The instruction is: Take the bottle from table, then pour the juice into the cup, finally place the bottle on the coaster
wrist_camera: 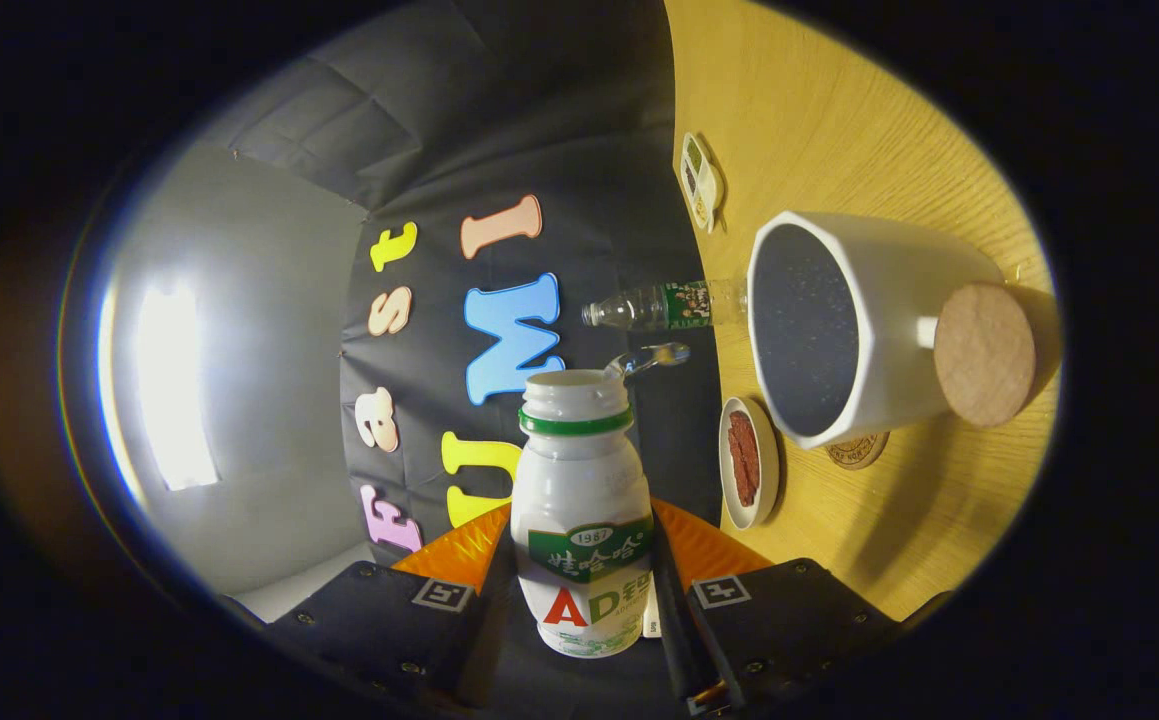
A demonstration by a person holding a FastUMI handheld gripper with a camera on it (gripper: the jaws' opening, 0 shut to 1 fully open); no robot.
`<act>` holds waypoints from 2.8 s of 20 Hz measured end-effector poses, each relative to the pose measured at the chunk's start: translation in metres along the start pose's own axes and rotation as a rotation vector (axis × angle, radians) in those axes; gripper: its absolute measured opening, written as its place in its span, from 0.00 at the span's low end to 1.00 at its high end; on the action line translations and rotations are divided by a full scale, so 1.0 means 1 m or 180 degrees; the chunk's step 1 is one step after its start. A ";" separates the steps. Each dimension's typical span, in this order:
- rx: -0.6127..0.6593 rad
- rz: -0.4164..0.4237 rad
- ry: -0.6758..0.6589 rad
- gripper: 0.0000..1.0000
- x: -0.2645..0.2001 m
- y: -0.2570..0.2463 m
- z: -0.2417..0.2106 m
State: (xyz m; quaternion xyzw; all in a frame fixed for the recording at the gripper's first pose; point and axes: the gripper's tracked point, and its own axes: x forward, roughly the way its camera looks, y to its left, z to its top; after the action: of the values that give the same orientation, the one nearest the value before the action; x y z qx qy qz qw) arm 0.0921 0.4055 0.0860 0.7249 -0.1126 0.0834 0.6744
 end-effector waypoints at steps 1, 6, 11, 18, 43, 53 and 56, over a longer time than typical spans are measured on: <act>0.0015 0.0010 -0.0005 0.65 0.000 0.001 0.001; -0.0017 0.0023 -0.0007 0.65 -0.001 0.002 0.001; 0.0045 0.0025 -0.0019 0.65 -0.002 0.000 0.001; 0.0128 0.0048 -0.0005 0.65 -0.001 0.003 -0.001; 0.0387 0.0186 0.0001 0.65 -0.004 0.018 -0.003; 0.0451 0.0181 0.0017 0.65 -0.004 0.021 -0.004; 0.0486 0.0175 0.0023 0.65 -0.005 0.023 -0.005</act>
State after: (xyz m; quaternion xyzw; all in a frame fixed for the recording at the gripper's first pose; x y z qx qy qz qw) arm 0.0809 0.4089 0.1072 0.7706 -0.1233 0.1129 0.6150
